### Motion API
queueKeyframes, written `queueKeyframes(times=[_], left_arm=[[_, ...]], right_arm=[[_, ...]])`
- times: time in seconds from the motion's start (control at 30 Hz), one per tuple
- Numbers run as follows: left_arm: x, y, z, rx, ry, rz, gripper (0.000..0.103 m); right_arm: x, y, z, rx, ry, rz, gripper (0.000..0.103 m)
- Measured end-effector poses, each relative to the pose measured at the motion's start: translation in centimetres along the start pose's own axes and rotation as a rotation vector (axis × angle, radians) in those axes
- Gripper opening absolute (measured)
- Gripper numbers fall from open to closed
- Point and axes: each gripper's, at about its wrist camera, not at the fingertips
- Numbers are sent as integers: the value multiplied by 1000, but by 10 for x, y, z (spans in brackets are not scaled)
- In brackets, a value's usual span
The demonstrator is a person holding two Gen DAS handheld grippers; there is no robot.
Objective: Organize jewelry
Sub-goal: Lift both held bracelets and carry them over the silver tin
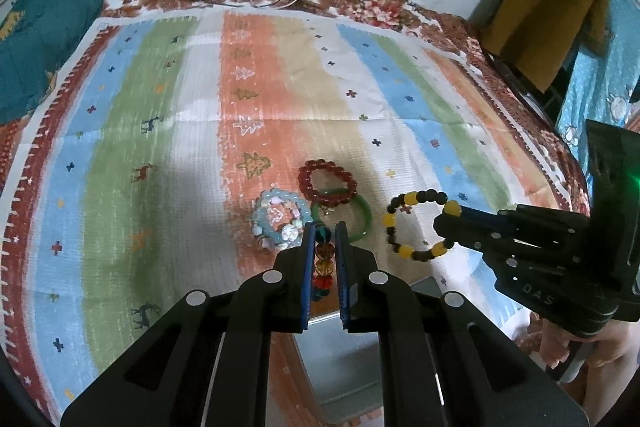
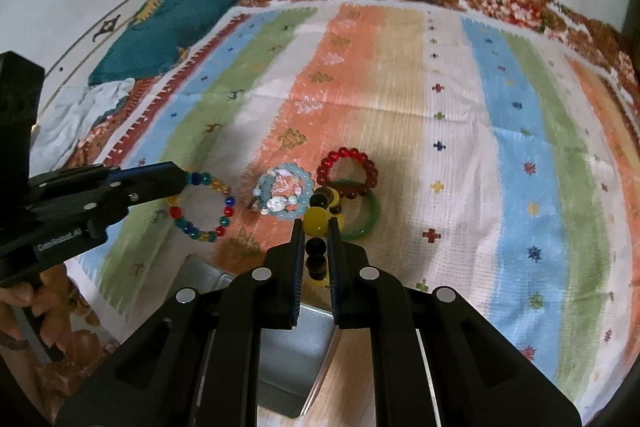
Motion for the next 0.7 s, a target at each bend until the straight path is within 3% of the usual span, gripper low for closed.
queueKeyframes(times=[0.23,0.53,0.7], left_arm=[[-14,15,-10,-30,-51,33,9],[-28,34,-27,-52,-61,-13,9],[-36,42,-36,-68,-85,0,9]], right_arm=[[12,23,-10,-48,39,1,12],[30,43,-31,-67,86,49,12],[34,46,-45,-62,102,32,12]])
Point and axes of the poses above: each gripper's, at about its wrist camera, not at the fingertips, and y roughly against the way its jaws point, x to its left, z to its top, and after that the axes turned 1 degree about z, right-handed
